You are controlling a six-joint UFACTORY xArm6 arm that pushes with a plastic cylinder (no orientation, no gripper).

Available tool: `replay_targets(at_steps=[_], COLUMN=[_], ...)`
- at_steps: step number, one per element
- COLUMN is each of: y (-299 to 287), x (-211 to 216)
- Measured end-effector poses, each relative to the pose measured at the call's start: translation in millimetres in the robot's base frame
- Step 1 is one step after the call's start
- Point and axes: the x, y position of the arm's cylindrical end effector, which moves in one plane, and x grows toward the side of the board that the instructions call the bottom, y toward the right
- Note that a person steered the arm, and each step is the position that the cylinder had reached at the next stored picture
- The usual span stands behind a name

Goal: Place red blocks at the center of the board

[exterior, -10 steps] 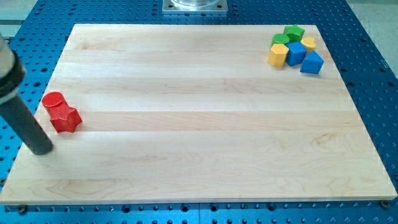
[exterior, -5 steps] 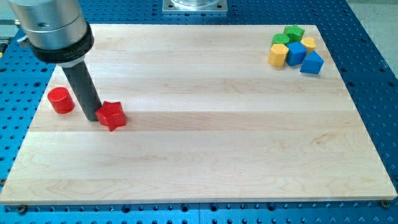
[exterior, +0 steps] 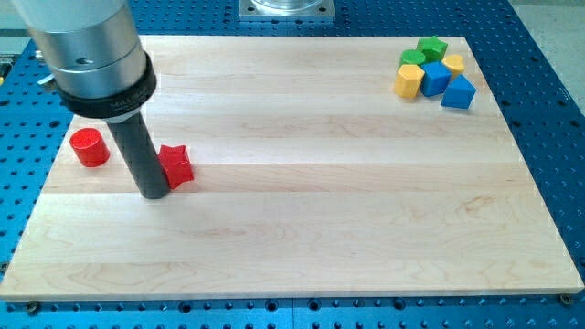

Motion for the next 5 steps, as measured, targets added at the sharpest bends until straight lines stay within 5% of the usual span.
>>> replay_targets(at_steps=[2,4,5], y=[110.6,-7.4,39.1], x=[-56.2,-0.8,-44.6])
